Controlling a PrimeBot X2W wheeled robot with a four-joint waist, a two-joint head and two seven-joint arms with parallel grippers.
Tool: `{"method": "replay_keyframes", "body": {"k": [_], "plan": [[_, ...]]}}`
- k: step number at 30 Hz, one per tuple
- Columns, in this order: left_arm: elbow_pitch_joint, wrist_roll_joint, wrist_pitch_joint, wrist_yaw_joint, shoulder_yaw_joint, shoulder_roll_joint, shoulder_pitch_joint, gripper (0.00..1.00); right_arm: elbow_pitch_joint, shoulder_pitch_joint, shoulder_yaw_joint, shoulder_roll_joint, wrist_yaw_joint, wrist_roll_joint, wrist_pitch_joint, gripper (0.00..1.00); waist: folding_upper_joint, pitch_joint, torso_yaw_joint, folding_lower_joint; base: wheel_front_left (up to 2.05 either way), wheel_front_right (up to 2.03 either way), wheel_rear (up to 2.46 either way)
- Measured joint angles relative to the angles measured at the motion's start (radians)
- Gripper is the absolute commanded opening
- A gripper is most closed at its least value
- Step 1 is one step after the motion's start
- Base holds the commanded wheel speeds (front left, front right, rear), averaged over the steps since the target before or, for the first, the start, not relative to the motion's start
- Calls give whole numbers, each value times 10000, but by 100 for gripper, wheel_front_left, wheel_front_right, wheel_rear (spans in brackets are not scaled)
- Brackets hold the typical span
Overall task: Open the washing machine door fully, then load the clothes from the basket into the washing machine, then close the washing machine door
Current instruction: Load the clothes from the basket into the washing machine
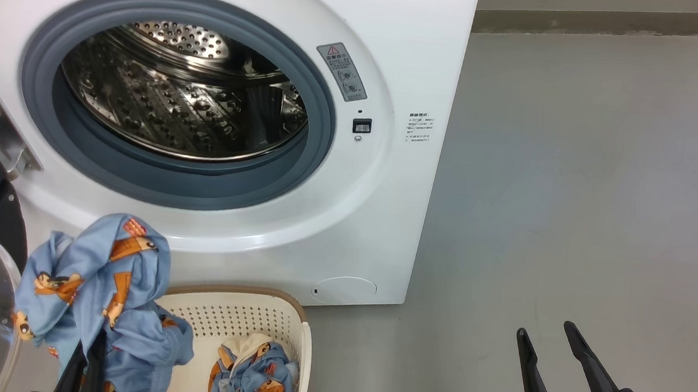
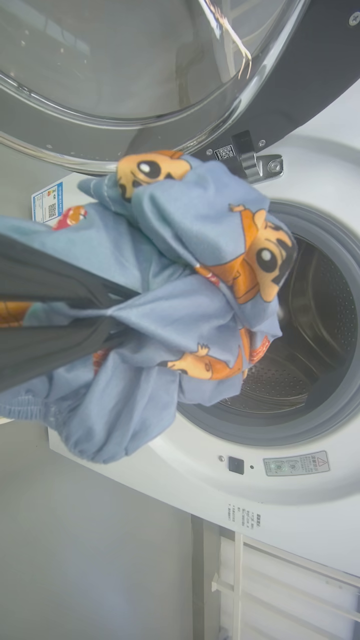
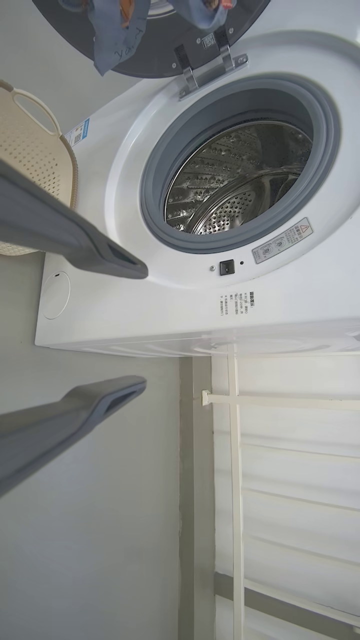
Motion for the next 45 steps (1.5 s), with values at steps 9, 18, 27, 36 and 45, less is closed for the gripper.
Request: {"method": "replay_keyframes", "body": {"k": [9, 18, 27, 36, 45], "plan": [[31, -61, 0, 73, -23, -71, -1, 0, -10, -4, -23, -2, 0, 0, 0, 100, 0, 94, 48, 0, 0, 0, 0], [96, -71, 0, 73, -79, -69, -65, 0, -56, -13, -33, -2, 0, 0, 0, 100, 0, 275, 87, 0, 0, 0, 0], [464, -253, 0, -31, -245, -86, -1031, 0, -190, -161, -130, -40, 0, 0, 0, 100, 0, 1076, 100, 0, 0, 0, 0], [1127, -257, -2, -295, -430, -180, -2459, 0, -431, -824, -188, -100, 0, -17, -2, 100, 0, 2289, 102, 0, 0, 0, 0], [2228, -253, -2, -725, -451, -201, -4332, 0, -499, -1430, -46, -150, 0, -29, -2, 100, 0, 3440, 31, 0, 0, 0, 0]]}}
